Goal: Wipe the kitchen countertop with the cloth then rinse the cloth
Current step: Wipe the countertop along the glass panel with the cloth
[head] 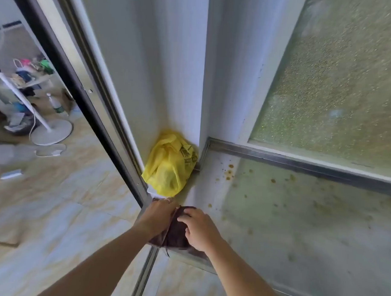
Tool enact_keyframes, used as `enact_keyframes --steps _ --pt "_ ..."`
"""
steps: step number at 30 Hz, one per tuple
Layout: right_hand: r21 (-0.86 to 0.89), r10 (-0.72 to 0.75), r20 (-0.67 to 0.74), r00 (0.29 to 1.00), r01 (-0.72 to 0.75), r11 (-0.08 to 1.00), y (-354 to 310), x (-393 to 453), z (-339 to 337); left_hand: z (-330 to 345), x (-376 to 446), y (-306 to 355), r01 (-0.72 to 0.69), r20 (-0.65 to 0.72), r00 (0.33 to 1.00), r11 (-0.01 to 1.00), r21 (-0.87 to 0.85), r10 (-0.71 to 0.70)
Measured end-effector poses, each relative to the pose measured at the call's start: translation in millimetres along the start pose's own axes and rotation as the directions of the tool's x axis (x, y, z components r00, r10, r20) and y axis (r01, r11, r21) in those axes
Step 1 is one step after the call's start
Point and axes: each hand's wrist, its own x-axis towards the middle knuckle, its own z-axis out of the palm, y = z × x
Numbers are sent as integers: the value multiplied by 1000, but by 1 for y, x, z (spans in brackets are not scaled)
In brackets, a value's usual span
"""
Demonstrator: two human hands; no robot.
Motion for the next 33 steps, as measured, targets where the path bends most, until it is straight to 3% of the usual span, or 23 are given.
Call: enact_keyframes --steps 2,4,9,12,16,19,22,29,33 --pt "-58 -77 45 996 80 995 -5 12 24 14 -1 -10 -15 12 1000 999 -30 16" --pt "-116 -57 70 996 64 991 -6 16 49 24 -6 -14 5 -2 1000 998 -65 -5" --pt "-288 -31 -129 991 -8 958 8 7 68 38 5 -15 -36 -101 995 996 -83 27" --pt "-273 145 -185 972 -193 942 26 -10 59 44 18 -10 -103 -96 991 992 -73 96" --pt "-142 409 -384 828 -491 860 45 -20 43 53 29 1 -192 -217 961 979 -66 174" --pt "-71 290 -429 855 -352 933 47 -11 55 72 34 4 -241 -211 948 970 15 239" --pt "-31 248 -340 907 -274 961 45 -7 90 94 35 0 -118 -180 977 993 -24 112" --pt "-94 177 -392 903 -231 968 76 28 91 113 41 -7 -61 -243 970 982 -176 17" --pt "-138 139 -477 868 -231 963 105 76 69 119 40 -8 -30 -263 965 989 -147 -10"
